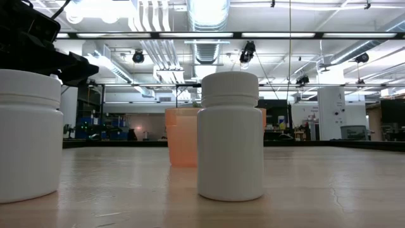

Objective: Pick and place pill bottles into a basket
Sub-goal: Put the white pill bottle into the orange bin

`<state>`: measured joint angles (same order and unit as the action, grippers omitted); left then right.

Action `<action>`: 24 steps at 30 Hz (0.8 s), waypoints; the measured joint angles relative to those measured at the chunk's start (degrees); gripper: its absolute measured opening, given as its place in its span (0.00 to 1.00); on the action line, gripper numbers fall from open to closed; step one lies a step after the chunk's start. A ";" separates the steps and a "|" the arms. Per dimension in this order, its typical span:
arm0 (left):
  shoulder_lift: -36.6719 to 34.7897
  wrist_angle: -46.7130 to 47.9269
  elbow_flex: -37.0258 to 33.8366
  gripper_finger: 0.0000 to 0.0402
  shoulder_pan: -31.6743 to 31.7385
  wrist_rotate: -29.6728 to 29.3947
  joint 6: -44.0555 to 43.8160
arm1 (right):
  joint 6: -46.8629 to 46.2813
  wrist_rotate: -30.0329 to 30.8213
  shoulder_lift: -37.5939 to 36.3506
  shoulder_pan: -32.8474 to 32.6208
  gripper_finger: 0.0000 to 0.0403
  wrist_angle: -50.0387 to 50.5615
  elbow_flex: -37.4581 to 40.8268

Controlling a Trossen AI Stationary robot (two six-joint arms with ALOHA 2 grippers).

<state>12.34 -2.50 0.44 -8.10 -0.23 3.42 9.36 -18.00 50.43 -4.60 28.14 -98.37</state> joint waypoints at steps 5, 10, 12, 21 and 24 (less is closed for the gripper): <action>0.01 0.00 -0.01 0.57 -0.01 0.02 -0.02 | -2.59 0.13 4.97 0.00 0.56 14.06 -12.25; 0.02 0.00 -0.01 0.57 0.00 0.02 0.00 | -1.71 0.13 10.00 0.00 0.56 27.39 -24.05; 0.02 0.00 0.00 0.57 0.00 0.00 -0.02 | -1.71 0.14 11.71 0.00 0.56 30.80 -27.91; 0.00 0.01 0.00 0.57 -0.02 0.02 -0.02 | -1.87 2.00 15.29 0.00 0.56 39.14 -36.04; -0.03 0.04 -0.02 0.57 -0.01 -0.02 0.00 | -2.23 4.19 15.59 0.01 0.56 40.43 -36.51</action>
<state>12.31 -2.46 0.43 -8.11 -0.25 3.42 7.13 -13.81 66.02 -4.59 68.57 -134.88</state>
